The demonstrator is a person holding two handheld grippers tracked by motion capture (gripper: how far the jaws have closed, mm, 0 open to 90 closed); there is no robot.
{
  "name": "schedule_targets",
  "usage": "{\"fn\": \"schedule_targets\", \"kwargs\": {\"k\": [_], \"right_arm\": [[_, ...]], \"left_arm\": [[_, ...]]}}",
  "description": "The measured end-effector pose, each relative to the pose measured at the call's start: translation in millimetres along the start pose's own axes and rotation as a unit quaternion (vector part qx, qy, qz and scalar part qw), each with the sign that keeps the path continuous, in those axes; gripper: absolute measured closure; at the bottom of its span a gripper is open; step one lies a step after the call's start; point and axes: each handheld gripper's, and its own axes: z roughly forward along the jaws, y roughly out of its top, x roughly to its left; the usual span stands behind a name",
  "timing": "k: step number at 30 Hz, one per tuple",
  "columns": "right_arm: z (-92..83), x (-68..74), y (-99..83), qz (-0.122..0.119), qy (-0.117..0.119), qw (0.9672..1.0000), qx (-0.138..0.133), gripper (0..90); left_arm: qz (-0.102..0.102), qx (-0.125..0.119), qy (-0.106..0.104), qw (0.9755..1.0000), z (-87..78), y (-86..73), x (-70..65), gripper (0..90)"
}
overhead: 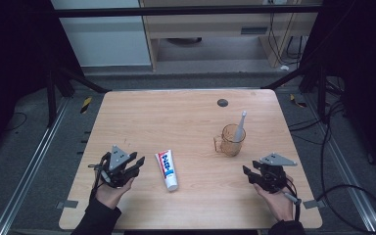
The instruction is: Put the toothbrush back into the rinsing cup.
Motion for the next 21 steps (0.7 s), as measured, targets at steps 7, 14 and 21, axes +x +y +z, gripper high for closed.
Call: {"fn": "schedule_targets", "kwargs": {"k": [7, 14, 21], "right_arm": [[9.8, 21.8, 12.1, -0.012, 0.021, 0.9997, -0.003, 62.7], [17.8, 42.8, 23.3, -0.023, 0.039, 0.9990, -0.005, 68.7], [33.3, 65.2, 33.9, -0.031, 0.062, 0.9976, 0.003, 74.3]], "left_arm": [[0.001, 0.033, -0.010, 0.9994, 10.1, -12.0, -3.5, 77.3], [-0.003, 0.063, -0.011, 0.9979, 22.2, -19.1, -5.6, 86.4], [-0.007, 0.075, -0.005, 0.9972, 28.9, -20.5, -4.6, 89.6]]}}
